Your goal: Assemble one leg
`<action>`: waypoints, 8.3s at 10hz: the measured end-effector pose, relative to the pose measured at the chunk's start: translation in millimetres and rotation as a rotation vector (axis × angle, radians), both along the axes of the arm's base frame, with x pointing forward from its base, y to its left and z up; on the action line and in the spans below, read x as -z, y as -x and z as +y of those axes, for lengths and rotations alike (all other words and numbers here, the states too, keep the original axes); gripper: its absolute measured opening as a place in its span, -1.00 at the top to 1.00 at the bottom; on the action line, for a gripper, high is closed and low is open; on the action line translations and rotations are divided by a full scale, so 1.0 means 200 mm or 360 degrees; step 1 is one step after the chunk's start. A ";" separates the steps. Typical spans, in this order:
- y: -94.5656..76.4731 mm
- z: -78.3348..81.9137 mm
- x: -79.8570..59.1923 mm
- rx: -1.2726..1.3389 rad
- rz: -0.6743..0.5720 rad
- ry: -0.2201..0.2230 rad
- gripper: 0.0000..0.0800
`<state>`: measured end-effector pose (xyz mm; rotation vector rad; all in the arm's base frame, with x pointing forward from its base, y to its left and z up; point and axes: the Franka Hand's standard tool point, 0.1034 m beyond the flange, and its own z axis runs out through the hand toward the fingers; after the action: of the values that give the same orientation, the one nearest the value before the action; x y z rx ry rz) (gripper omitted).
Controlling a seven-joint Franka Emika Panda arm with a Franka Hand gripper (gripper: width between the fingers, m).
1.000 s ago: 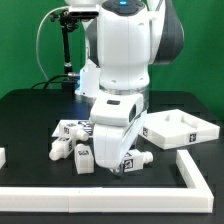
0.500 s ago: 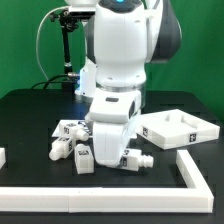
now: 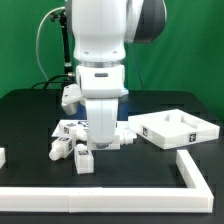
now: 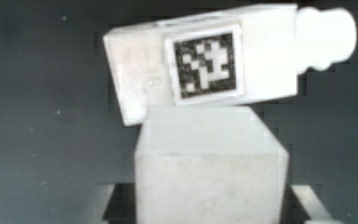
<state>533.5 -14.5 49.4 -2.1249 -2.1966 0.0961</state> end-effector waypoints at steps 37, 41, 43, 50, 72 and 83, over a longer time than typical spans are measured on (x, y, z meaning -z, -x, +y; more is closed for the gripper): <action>0.68 -1.02 0.21 -0.0748 0.0255 -0.0272 -0.08; 0.57 -0.93 -0.04 -0.0463 0.0176 -0.0130 -0.62; 0.45 -0.75 -0.12 0.0020 0.0146 -0.0014 -0.62; 0.39 -0.70 -0.04 0.0169 0.0173 0.0001 -0.62; 0.02 -0.14 -0.13 0.1615 0.0114 0.0170 -0.62; 0.02 -0.18 0.14 0.1874 0.0172 0.0082 -0.62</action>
Offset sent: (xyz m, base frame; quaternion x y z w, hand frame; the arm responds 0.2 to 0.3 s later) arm -0.0285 0.0077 0.0219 -0.0094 0.0189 -0.1321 0.9910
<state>530.2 -50.0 21.7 -2.9271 -0.6239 0.1666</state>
